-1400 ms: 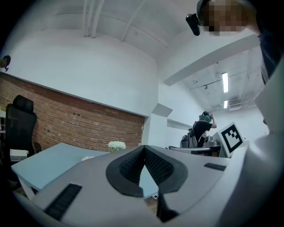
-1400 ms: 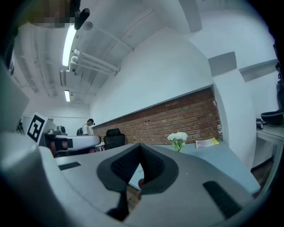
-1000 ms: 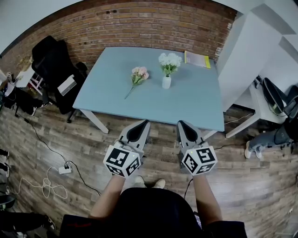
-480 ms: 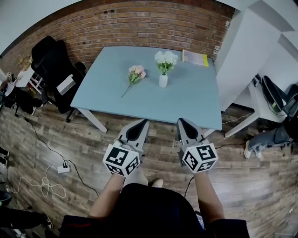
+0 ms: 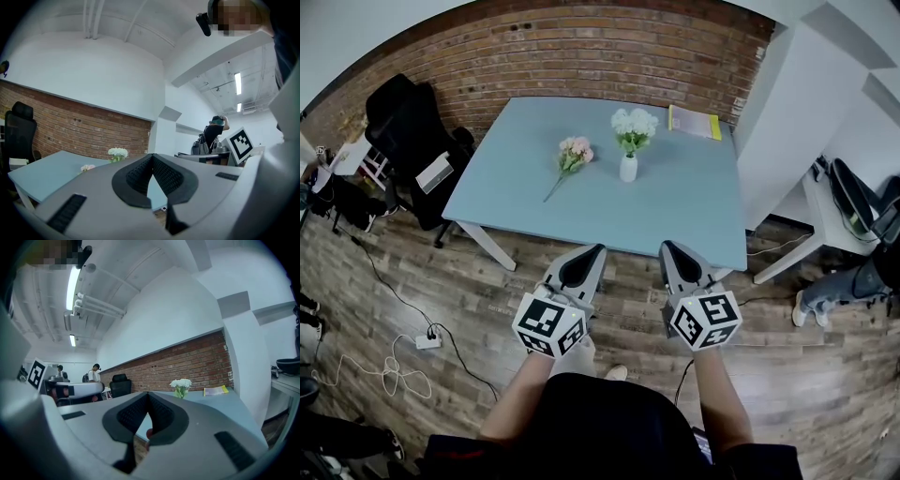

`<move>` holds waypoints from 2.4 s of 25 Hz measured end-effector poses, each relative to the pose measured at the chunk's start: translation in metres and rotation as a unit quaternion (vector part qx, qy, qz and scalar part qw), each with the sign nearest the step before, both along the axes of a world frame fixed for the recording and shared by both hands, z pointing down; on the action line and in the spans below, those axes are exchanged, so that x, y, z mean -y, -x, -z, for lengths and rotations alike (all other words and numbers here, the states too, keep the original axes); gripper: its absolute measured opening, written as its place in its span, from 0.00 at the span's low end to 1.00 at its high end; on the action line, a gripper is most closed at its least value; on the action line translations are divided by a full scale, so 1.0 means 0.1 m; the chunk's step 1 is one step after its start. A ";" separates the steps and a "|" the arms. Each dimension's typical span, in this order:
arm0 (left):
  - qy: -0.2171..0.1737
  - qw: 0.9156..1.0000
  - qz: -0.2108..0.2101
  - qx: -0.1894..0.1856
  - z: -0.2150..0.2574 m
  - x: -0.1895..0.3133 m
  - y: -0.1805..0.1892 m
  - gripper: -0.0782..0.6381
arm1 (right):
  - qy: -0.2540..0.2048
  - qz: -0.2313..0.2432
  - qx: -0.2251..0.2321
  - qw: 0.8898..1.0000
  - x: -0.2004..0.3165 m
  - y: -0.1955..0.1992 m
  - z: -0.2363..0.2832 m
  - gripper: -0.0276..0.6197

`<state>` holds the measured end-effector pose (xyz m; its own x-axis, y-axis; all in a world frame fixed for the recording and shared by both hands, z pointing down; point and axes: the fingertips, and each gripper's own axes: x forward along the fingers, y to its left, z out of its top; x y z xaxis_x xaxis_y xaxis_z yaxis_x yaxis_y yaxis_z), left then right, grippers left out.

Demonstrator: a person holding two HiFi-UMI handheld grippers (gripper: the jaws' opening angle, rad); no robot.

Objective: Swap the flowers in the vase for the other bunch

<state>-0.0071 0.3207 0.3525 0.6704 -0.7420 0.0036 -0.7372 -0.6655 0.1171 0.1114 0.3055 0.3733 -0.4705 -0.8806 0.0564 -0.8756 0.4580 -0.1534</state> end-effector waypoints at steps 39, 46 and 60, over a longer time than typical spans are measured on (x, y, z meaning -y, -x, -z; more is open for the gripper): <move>0.016 1.000 -0.013 -0.010 0.00 1.49 0.16 0.12 | 0.019 -0.007 0.009 1.000 1.40 0.25 -0.06 0.06; 0.016 0.999 -0.033 -0.014 0.04 1.79 0.20 0.12 | 0.023 -0.025 0.003 0.999 1.67 0.28 -0.02 0.06; 0.020 0.998 -0.062 -0.022 0.04 2.39 0.48 0.12 | 0.025 -0.054 -0.019 0.998 2.18 0.47 0.06 0.06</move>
